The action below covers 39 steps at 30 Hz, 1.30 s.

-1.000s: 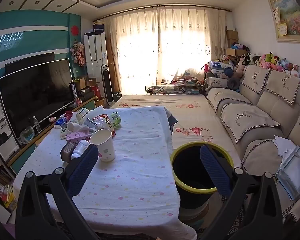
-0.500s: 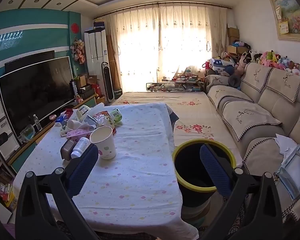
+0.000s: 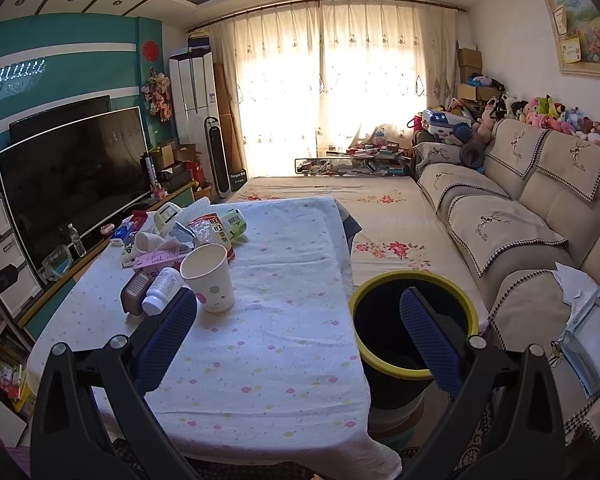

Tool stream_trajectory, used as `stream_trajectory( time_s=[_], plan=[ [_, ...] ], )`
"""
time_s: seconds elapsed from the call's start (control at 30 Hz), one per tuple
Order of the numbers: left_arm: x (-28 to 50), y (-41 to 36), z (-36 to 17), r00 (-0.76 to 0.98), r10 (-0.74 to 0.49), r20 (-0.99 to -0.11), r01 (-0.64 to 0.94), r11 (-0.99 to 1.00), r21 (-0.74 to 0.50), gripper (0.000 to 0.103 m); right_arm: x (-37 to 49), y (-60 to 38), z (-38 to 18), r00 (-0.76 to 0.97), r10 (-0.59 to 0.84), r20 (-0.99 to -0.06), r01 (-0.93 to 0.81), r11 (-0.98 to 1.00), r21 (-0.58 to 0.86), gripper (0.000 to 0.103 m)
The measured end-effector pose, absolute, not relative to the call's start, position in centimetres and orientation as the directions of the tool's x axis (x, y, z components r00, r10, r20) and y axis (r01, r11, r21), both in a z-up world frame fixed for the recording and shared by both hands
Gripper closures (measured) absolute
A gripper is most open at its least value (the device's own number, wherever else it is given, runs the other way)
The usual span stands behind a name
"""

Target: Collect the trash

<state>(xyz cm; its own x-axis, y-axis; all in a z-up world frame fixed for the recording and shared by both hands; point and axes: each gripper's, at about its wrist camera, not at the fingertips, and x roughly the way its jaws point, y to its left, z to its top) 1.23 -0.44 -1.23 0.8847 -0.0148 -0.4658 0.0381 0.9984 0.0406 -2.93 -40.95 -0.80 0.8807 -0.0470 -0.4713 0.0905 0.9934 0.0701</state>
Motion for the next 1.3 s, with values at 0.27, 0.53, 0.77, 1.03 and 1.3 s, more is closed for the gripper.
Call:
stream_trajectory(
  time_s=[0.27, 0.53, 0.77, 1.03, 1.3],
  plan=[
    [1.48, -0.44, -1.55, 0.878, -0.019, -0.478, 0.042, 0.998, 0.039, 0.004, -2.71, -40.84, -0.82, 0.874, -0.039, -0.484, 0.085, 0.994, 0.075, 0.006],
    [1.52, -0.48, -1.61, 0.877, -0.019, -0.479, 0.043, 0.998, 0.039, 0.004, -2.62, -40.79, -0.81, 0.872, -0.037, -0.487, 0.083, 0.994, 0.073, 0.006],
    [1.83, -0.54, -1.87, 0.875, -0.019, -0.484, 0.044, 0.998, 0.040, 0.004, -2.40, -40.69, -0.77, 0.868, -0.036, -0.496, 0.082, 0.994, 0.071, 0.006],
    [2.02, -0.60, -1.92, 0.874, -0.020, -0.485, 0.046, 0.998, 0.040, 0.004, -2.22, -40.72, -1.01, 0.866, -0.034, -0.499, 0.080, 0.994, 0.072, 0.006],
    [2.22, -0.80, -2.10, 0.873, -0.024, -0.488, 0.051, 0.998, 0.043, 0.004, -2.22, -40.66, -1.05, 0.865, -0.034, -0.501, 0.080, 0.994, 0.072, 0.006]
  ],
)
